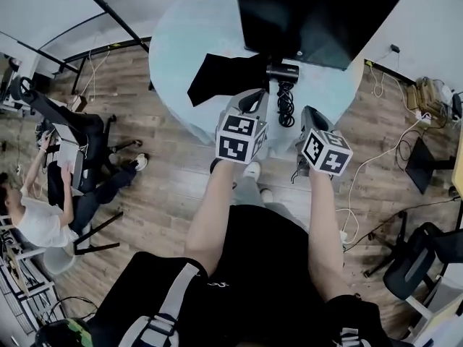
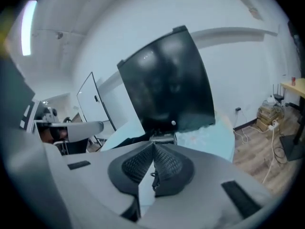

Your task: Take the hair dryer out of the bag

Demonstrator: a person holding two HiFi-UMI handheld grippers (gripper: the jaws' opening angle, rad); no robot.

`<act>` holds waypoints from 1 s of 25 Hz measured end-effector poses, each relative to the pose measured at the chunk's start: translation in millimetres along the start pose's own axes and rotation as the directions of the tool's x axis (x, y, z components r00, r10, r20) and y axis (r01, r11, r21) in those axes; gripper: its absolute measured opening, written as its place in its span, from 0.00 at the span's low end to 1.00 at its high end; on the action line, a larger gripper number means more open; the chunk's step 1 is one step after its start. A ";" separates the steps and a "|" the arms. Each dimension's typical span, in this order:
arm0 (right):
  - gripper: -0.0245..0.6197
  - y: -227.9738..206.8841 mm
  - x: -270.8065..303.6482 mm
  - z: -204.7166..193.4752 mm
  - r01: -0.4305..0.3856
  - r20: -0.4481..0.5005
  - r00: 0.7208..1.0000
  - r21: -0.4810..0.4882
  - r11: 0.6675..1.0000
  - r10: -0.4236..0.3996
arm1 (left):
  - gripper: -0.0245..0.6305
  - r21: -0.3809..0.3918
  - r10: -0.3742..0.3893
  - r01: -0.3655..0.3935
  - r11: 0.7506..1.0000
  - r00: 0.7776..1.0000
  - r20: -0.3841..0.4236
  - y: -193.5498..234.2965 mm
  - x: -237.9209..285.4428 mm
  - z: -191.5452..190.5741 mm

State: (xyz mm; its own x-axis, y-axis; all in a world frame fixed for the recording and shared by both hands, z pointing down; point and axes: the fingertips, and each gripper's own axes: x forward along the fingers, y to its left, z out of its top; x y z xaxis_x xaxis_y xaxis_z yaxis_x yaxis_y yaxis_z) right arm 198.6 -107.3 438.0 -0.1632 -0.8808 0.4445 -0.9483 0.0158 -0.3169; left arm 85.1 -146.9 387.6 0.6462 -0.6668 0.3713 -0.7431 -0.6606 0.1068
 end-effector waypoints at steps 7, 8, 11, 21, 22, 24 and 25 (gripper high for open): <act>0.04 25.1 -40.0 87.4 -0.134 0.195 0.971 -0.041 0.990 0.139 | 0.04 -0.026 0.074 -0.071 0.997 0.991 0.113 -13.3 -30.0 48.8; 0.04 31.5 -45.4 98.6 -0.158 0.216 0.962 -0.057 0.986 0.167 | 0.04 -0.026 0.084 -0.081 0.996 0.988 0.128 -14.6 -34.3 56.8; 0.04 53.6 -63.6 129.4 -0.233 0.253 0.932 -0.134 0.963 0.261 | 0.04 -0.028 0.097 -0.093 0.995 0.976 0.194 -23.3 -46.1 85.7; 0.04 81.7 -114.4 154.1 -0.212 0.327 0.895 -0.284 0.935 0.302 | 0.04 0.035 0.088 -0.106 0.994 0.936 0.340 -60.0 -76.8 130.3; 0.04 82.9 -117.3 154.6 -0.208 0.330 0.894 -0.293 0.933 0.303 | 0.04 0.031 0.086 -0.103 0.994 0.936 0.340 -61.6 -77.8 129.5; 0.04 85.5 -122.5 155.3 -0.195 0.336 0.893 -0.312 0.930 0.300 | 0.04 0.030 0.083 -0.099 0.995 0.936 0.342 -64.1 -79.8 128.1; 0.04 86.6 -124.6 155.1 -0.189 0.337 0.893 -0.322 0.928 0.299 | 0.04 0.031 0.082 -0.099 0.995 0.935 0.344 -64.8 -80.8 127.8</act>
State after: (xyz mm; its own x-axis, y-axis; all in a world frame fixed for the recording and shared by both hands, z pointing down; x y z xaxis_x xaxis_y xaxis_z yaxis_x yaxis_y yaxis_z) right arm 179.0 -69.6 225.2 -0.3372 -0.9412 0.0197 -0.9366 0.3333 -0.1081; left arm 103.2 -94.3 232.8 0.6034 -0.7965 0.0384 -0.7974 -0.6021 0.0405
